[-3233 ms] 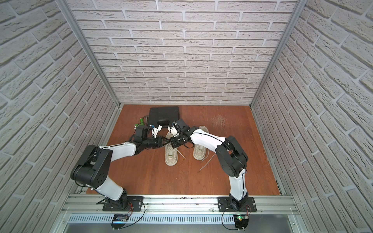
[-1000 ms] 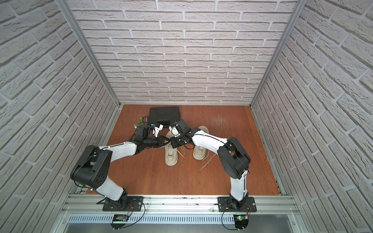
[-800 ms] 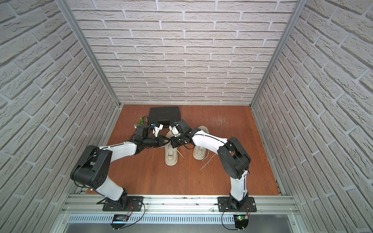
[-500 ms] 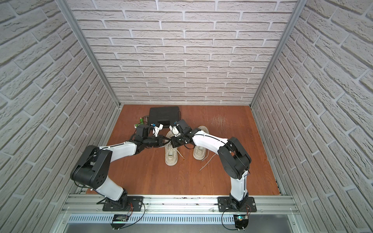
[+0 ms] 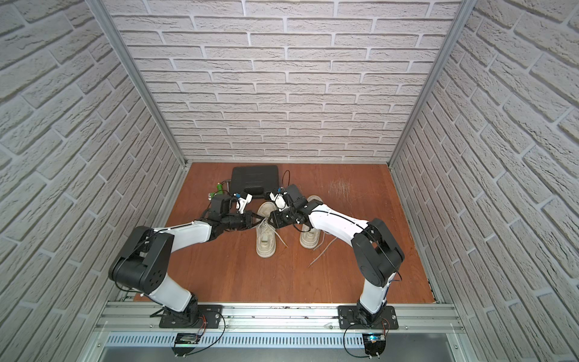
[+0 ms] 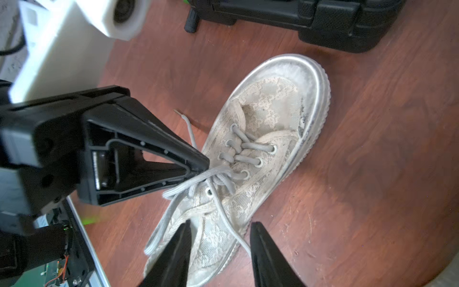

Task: Tie the shoes
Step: Tie the shoelace on the shoe.

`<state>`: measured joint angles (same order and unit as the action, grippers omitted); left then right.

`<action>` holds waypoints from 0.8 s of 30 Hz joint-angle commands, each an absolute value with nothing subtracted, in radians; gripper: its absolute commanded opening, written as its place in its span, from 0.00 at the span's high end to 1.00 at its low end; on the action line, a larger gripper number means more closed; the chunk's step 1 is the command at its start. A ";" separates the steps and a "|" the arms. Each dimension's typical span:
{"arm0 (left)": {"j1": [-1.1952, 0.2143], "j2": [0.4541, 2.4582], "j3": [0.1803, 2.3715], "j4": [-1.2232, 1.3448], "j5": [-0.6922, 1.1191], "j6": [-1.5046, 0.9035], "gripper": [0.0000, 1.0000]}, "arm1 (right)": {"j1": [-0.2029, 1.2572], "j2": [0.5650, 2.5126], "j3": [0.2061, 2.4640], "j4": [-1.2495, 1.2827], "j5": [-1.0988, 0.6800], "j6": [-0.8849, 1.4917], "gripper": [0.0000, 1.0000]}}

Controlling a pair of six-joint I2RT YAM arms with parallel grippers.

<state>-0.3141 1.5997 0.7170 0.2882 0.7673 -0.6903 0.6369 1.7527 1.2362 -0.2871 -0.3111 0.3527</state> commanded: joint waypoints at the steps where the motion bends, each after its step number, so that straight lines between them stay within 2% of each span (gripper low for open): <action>1: -0.308 1.573 0.703 0.311 0.764 -0.687 1.00 | 0.658 1.704 1.202 -0.207 -0.370 0.396 0.54; 8: -0.308 1.578 0.707 0.311 0.764 -0.685 1.00 | 0.720 1.723 1.183 -0.180 -0.390 0.443 0.50; 13: -0.308 1.584 0.710 0.313 0.764 -0.687 1.00 | 0.745 1.757 1.190 -0.180 -0.370 0.454 0.52; 19: -0.308 1.583 0.710 0.311 0.759 -0.689 1.00 | 0.753 1.790 1.234 -0.232 -0.330 0.436 0.61; 24: -0.308 1.583 0.707 0.310 0.755 -0.690 1.00 | 0.757 1.797 1.253 -0.250 -0.288 0.431 0.72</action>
<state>-0.3141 1.5997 0.7170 0.2882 0.7635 -0.6922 0.7502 1.7973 1.2236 -0.2466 -0.3229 0.4370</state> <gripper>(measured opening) 0.066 0.289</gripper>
